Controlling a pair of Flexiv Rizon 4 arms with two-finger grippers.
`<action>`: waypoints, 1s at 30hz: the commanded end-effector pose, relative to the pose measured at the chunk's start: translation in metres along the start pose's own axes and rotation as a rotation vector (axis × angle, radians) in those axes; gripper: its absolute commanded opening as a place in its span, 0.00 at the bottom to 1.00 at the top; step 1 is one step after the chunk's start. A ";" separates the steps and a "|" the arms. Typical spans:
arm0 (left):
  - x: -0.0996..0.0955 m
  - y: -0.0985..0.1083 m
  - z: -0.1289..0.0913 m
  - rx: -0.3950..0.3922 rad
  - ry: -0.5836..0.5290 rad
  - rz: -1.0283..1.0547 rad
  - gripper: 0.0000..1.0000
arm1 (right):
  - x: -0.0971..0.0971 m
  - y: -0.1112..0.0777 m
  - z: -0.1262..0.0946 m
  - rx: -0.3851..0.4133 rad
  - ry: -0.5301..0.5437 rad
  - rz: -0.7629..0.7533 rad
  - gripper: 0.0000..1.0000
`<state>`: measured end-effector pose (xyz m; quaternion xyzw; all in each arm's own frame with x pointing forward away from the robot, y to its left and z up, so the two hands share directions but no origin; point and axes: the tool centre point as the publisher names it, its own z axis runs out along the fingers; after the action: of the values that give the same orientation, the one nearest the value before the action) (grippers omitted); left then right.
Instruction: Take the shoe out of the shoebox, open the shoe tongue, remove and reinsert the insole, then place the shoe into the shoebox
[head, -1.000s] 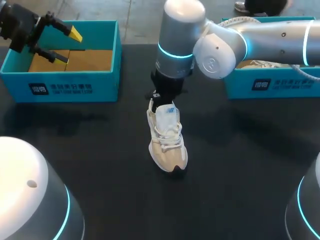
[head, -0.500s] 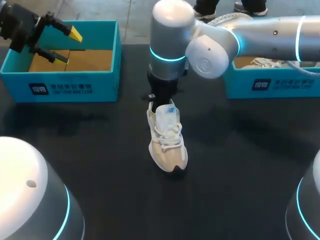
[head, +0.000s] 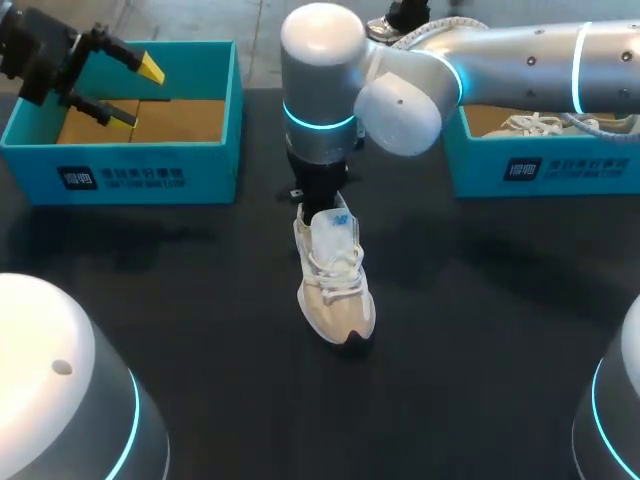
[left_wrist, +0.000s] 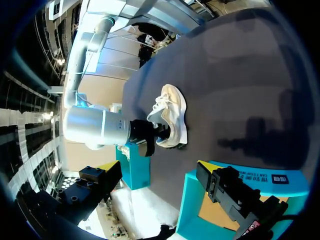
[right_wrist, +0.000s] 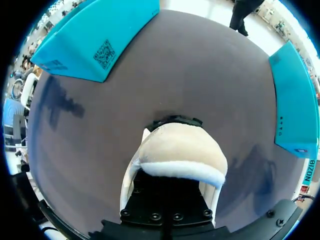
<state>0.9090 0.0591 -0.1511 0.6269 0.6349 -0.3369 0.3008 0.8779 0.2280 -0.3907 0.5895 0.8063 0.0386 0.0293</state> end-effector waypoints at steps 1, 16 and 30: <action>0.000 -0.001 0.000 -0.002 0.003 0.000 1.00 | 0.003 0.003 0.012 0.023 0.005 0.001 0.00; 0.000 -0.001 0.000 -0.002 0.003 0.000 1.00 | -0.003 -0.015 -0.038 0.195 0.038 -0.013 0.00; 0.000 -0.001 0.000 -0.002 0.003 0.000 1.00 | -0.003 -0.040 -0.056 0.457 0.050 -0.006 0.00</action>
<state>0.9088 0.0591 -0.1512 0.6270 0.6348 -0.3367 0.3008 0.8320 0.2046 -0.3395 0.5782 0.7996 -0.1119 -0.1173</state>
